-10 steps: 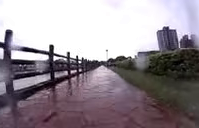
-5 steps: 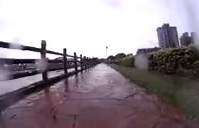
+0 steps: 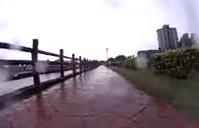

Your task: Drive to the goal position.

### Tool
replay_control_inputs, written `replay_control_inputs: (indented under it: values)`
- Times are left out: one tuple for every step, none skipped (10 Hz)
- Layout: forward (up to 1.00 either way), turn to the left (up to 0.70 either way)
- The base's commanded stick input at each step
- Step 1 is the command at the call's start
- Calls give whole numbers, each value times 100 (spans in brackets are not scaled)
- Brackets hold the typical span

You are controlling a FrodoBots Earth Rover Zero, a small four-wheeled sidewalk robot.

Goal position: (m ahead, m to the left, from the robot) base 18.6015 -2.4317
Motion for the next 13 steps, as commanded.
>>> replay_control_inputs:
  values:
    - [100, 36]
    - [100, 0]
    - [100, 0]
    - [100, 0]
    - [100, 0]
    - [100, 0]
    - [100, 0]
    - [100, 0]
    - [100, 0]
    - [100, 0]
    - [100, 0]
    - [100, 0]
    - [100, 0]
